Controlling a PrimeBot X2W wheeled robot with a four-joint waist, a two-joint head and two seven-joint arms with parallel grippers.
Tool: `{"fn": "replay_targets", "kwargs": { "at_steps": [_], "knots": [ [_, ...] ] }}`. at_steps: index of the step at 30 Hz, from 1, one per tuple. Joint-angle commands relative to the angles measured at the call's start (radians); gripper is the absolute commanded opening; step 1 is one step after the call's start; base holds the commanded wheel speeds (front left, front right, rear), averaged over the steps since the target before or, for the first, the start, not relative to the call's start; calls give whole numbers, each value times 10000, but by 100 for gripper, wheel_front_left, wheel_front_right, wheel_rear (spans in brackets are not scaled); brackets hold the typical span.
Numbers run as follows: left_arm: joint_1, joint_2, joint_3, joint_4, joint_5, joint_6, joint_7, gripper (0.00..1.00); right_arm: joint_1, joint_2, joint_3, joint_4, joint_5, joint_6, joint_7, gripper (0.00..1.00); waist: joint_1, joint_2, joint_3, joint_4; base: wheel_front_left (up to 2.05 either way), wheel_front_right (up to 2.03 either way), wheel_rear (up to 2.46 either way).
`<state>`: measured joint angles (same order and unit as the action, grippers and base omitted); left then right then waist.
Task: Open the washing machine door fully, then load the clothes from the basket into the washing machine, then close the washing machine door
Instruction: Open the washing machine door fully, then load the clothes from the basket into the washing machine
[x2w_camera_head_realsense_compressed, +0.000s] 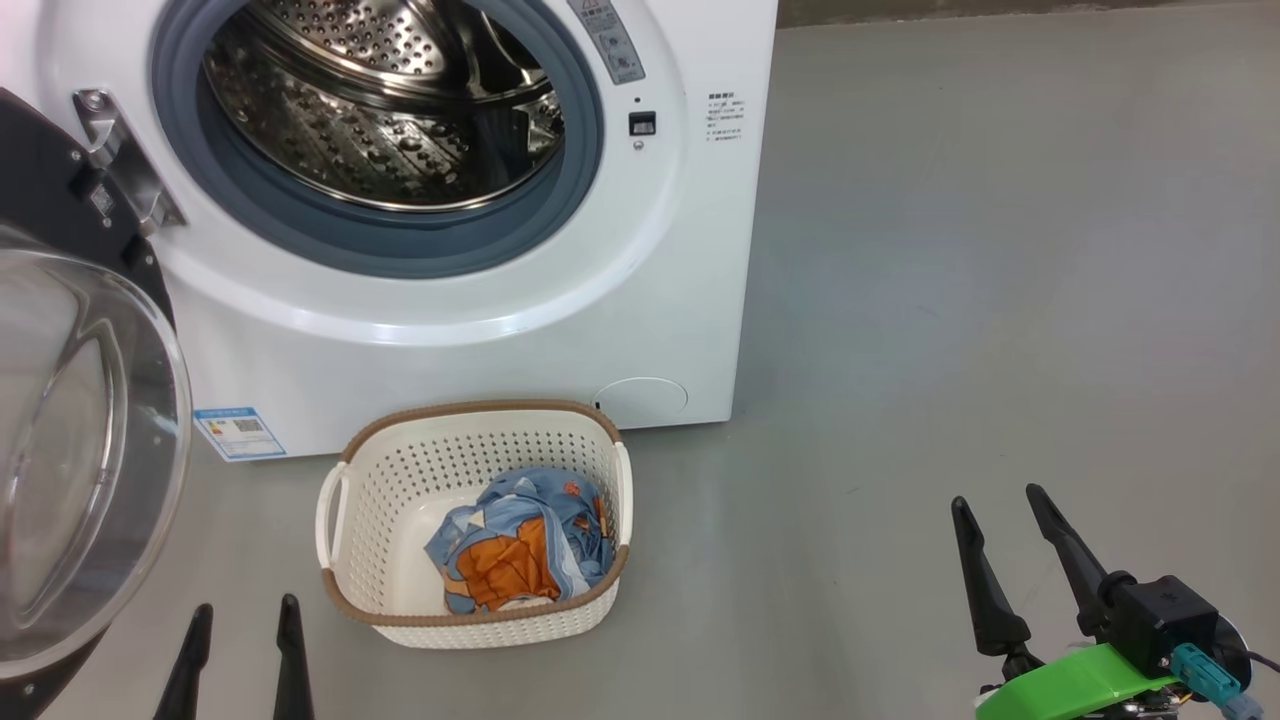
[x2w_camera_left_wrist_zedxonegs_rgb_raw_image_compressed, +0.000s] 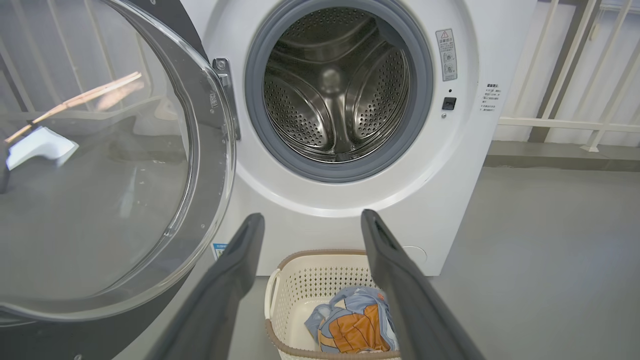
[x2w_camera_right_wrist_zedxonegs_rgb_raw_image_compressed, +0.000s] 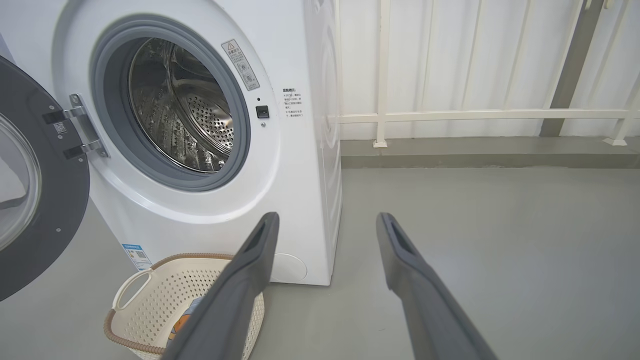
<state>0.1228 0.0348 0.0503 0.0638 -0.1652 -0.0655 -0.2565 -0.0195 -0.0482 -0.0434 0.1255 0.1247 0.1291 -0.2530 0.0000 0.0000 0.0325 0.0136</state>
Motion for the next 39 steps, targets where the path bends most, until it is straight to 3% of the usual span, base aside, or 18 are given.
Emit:
{"fn": "replay_targets", "kwargs": {
  "at_steps": [1,39],
  "knots": [
    [-127,155,268,-171,80,94,-53,100,-64,-21,245,-269,-50,16,-88,100,0,0,-13,18,0,0,0],
    [-81,154,312,71,110,69,-53,100,12,-20,194,-190,30,16,-88,100,0,0,-78,108,6,-6,0]
  ]
}}
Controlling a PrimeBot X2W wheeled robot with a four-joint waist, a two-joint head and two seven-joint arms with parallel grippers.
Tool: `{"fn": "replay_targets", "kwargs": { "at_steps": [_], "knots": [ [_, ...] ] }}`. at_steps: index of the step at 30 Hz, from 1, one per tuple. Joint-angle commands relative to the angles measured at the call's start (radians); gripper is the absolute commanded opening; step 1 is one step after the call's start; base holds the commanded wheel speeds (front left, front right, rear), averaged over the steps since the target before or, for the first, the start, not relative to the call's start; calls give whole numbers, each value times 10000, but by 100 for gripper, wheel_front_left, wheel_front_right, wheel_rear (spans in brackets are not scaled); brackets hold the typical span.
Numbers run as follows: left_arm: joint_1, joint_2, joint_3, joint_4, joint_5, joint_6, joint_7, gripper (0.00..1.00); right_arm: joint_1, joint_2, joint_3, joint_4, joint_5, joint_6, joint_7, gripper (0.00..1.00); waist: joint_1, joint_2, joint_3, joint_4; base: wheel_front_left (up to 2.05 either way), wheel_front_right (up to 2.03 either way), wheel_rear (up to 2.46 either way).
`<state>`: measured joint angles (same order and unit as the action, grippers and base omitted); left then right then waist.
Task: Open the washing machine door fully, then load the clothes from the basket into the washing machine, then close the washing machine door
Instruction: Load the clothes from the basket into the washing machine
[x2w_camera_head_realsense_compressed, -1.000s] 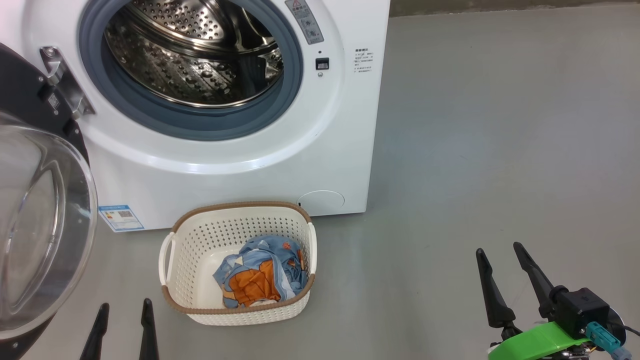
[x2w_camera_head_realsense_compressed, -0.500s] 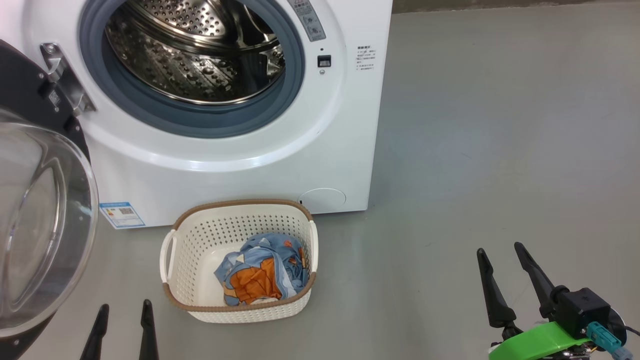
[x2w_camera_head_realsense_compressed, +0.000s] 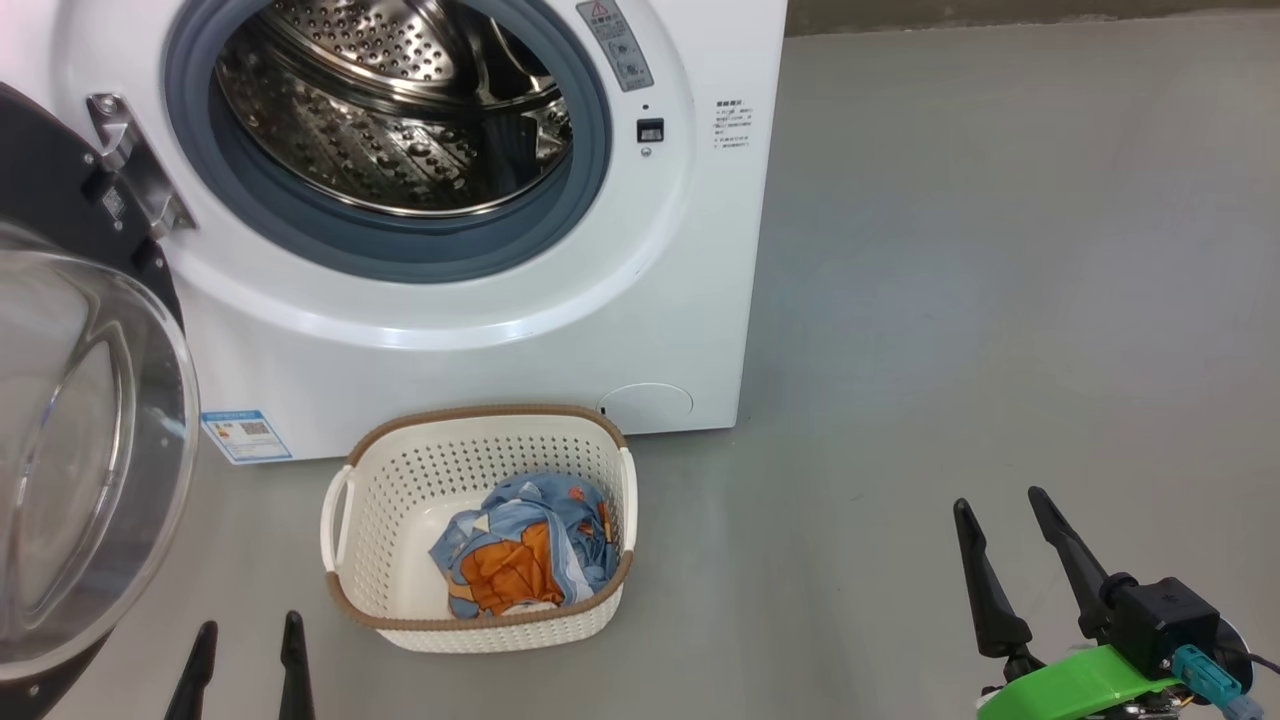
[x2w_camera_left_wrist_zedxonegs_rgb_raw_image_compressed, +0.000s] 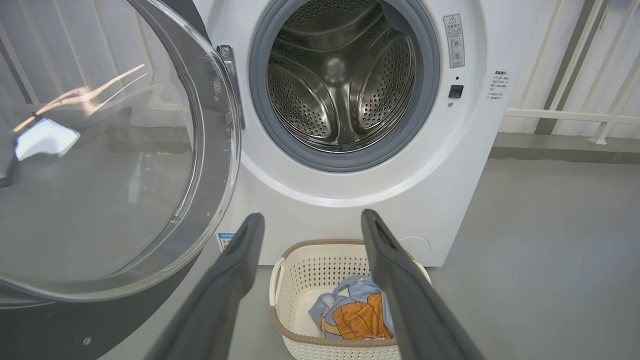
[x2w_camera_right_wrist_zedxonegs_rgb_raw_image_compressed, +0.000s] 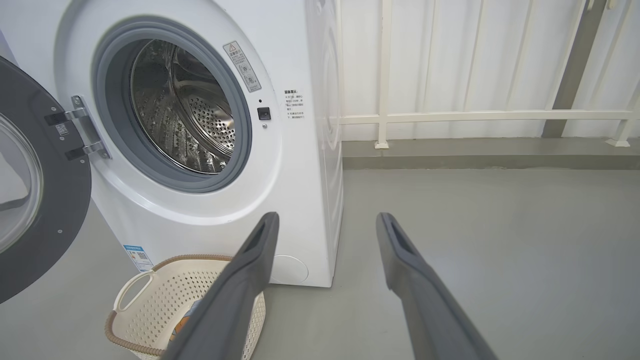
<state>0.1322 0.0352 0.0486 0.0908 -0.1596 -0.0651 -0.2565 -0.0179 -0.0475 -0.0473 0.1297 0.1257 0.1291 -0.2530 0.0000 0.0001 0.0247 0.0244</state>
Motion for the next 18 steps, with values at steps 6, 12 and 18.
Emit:
{"fn": "replay_targets", "kwargs": {
  "at_steps": [6,12,18],
  "knots": [
    [-250,150,389,-111,53,20,-53,100,-1,-28,243,-213,17,16,-88,100,0,-1,-1,9,109,-109,0],
    [-308,150,421,-70,53,-15,-53,100,-13,-28,220,-198,26,16,-88,100,0,-1,6,31,188,-188,0],
    [-354,150,520,-228,65,137,-53,100,-54,-28,172,-214,64,16,-88,100,0,-1,108,29,175,-174,-1]
  ]
}}
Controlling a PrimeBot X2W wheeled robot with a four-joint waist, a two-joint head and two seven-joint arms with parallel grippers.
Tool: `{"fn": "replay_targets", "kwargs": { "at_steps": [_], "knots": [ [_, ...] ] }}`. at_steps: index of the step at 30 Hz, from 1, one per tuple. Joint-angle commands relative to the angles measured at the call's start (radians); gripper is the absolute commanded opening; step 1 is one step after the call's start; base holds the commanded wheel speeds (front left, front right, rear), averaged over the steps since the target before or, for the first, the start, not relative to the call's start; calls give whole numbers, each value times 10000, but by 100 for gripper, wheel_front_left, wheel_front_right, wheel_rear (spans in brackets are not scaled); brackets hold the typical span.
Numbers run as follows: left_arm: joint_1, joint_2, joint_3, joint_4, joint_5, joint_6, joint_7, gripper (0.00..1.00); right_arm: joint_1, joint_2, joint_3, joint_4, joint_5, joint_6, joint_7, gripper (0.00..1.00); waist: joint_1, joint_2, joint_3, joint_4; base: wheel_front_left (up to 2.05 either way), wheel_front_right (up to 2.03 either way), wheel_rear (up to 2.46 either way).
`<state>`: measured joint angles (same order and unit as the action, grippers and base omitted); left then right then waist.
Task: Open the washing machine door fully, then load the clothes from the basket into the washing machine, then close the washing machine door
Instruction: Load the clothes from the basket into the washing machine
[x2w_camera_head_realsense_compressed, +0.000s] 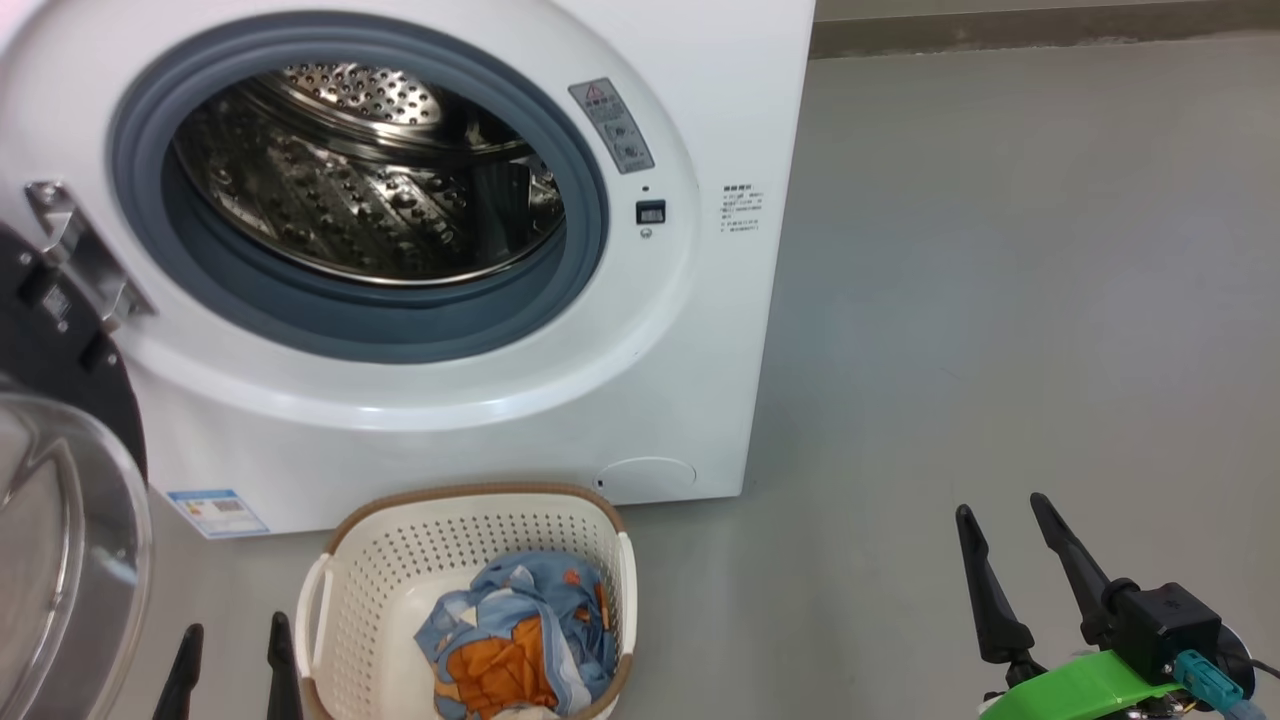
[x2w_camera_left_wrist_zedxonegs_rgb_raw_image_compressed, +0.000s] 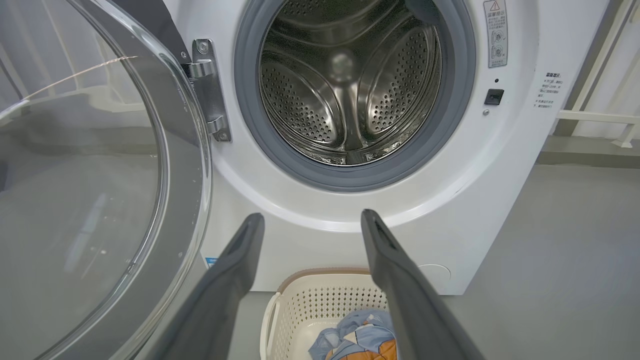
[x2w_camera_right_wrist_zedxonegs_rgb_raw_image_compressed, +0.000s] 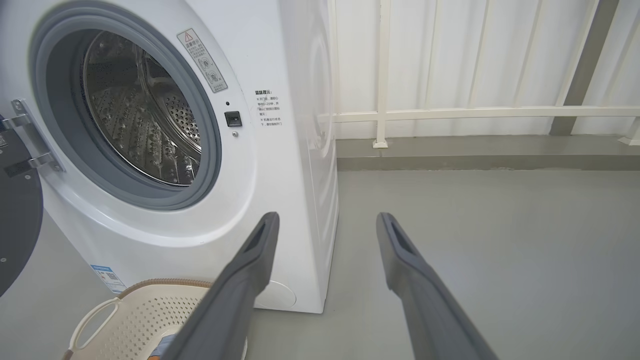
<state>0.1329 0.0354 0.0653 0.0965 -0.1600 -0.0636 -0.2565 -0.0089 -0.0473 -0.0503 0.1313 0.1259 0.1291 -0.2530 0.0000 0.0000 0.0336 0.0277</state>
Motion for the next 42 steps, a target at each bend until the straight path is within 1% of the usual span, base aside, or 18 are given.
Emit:
{"fn": "replay_targets", "kwargs": {
  "at_steps": [1,9,20,32,39,42],
  "knots": [
    [-360,149,358,-284,84,133,-53,100,-155,-30,194,-229,59,16,-88,100,0,0,33,-8,127,-127,0],
    [-370,149,346,-241,29,137,-53,100,-237,-30,175,-193,63,16,-88,100,0,0,93,-43,65,-65,0],
    [-313,148,304,-227,-74,85,-53,100,-218,-30,167,-141,76,16,-88,100,0,0,57,-32,0,0,0],
    [-263,148,196,-278,-113,150,-53,100,-199,-30,173,-135,90,16,-88,100,0,0,124,6,0,0,0],
    [-333,148,-98,20,-446,108,-53,100,-263,-30,188,46,19,16,-88,100,0,0,544,26,0,0,0],
    [-462,148,-274,255,-666,3,-53,100,-329,-30,200,75,61,16,-88,100,0,0,916,24,0,0,0]
  ]
}}
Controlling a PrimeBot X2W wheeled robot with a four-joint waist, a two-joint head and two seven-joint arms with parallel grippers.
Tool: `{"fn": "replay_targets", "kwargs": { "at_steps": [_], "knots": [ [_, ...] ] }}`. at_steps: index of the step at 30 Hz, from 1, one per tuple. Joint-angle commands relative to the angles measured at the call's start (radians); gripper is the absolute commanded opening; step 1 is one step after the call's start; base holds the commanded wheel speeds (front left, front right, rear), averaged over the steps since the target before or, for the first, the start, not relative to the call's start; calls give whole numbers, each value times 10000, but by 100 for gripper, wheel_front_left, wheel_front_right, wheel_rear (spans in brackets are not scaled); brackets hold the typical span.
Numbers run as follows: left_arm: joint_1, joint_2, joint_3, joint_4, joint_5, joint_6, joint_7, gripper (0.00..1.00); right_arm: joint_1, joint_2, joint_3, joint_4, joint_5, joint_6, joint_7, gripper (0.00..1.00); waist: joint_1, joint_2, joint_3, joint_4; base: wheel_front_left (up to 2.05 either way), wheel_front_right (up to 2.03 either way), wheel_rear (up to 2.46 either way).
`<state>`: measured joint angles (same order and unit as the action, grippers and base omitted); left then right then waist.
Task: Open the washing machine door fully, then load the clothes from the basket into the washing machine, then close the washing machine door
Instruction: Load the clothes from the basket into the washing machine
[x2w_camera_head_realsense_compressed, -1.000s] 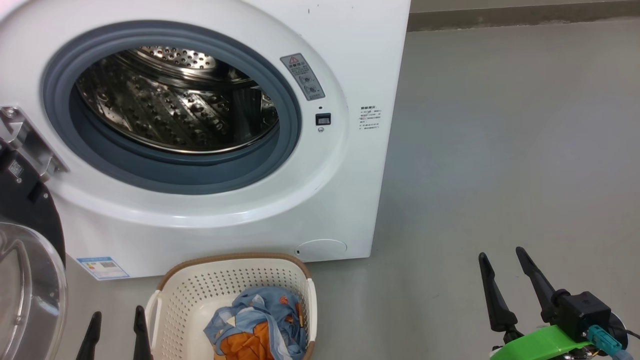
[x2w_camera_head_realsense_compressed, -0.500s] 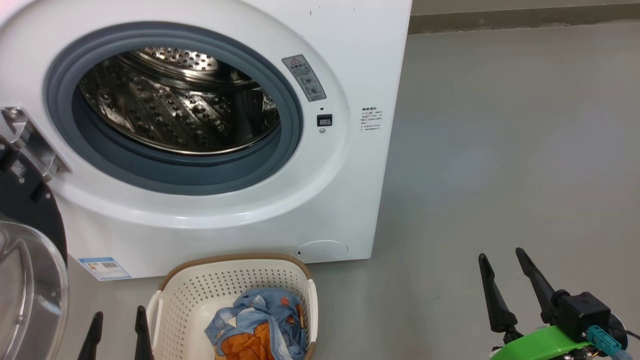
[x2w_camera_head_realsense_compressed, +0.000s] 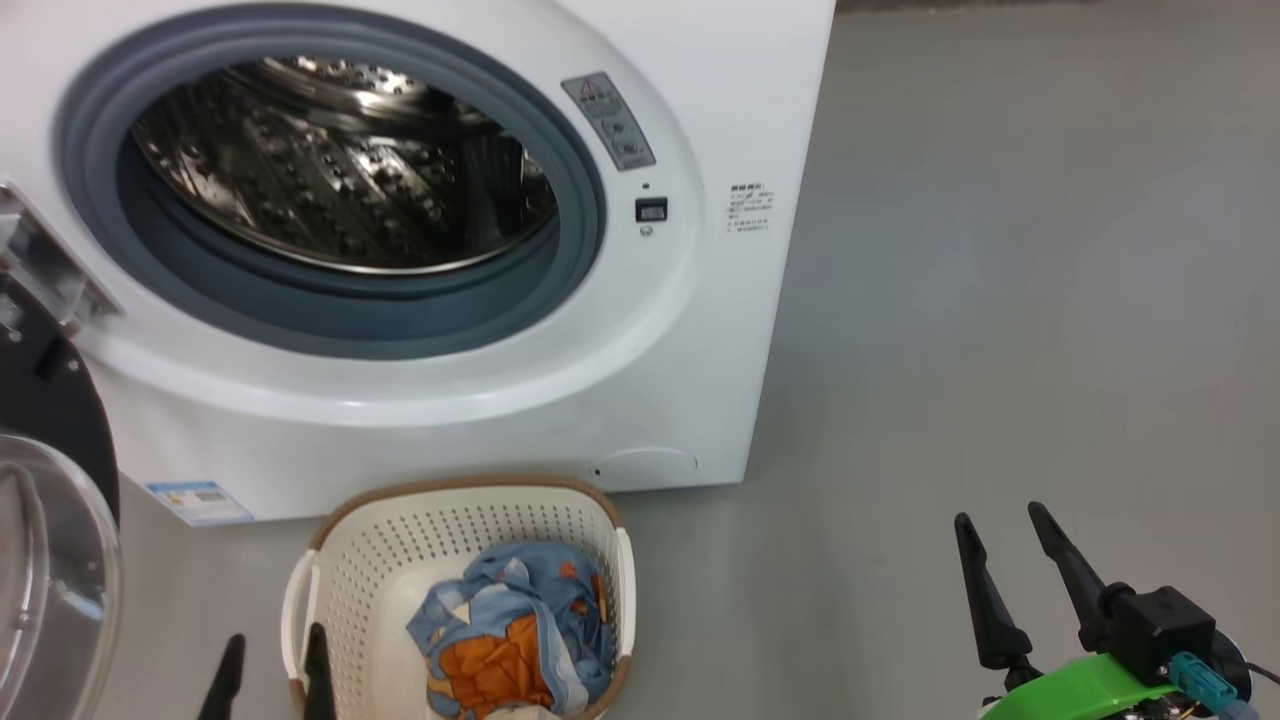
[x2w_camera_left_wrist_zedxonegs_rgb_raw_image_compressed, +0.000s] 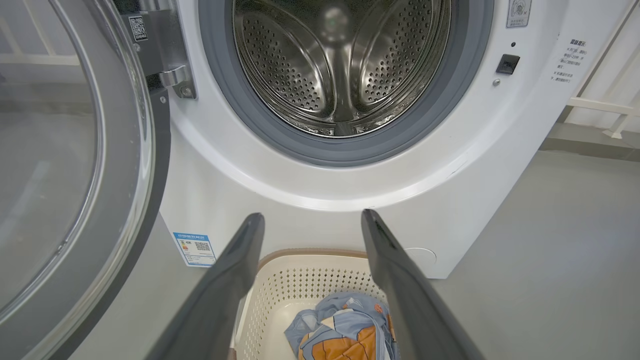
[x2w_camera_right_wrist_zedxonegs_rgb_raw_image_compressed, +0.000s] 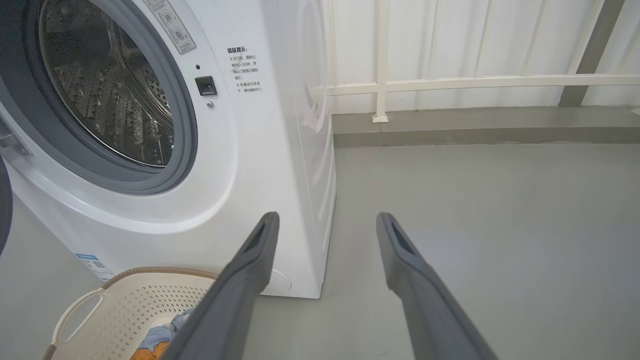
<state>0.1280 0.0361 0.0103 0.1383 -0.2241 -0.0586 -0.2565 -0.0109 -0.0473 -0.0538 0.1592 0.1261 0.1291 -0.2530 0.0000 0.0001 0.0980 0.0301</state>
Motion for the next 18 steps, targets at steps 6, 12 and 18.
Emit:
{"fn": "replay_targets", "kwargs": {
  "at_steps": [6,12,18],
  "knots": [
    [-1138,141,45,595,-286,-281,-53,100,-601,-30,223,-306,36,16,-88,100,0,-1,1292,-144,0,0,0],
    [-2085,141,-1,1487,-571,-528,-53,100,-915,-30,210,-439,22,16,-88,100,0,-1,2385,-397,0,0,0],
    [-2977,205,-132,2465,-725,-675,-53,100,-1243,-30,236,-568,59,16,-88,100,0,-1,3353,-667,0,0,0]
  ]
}}
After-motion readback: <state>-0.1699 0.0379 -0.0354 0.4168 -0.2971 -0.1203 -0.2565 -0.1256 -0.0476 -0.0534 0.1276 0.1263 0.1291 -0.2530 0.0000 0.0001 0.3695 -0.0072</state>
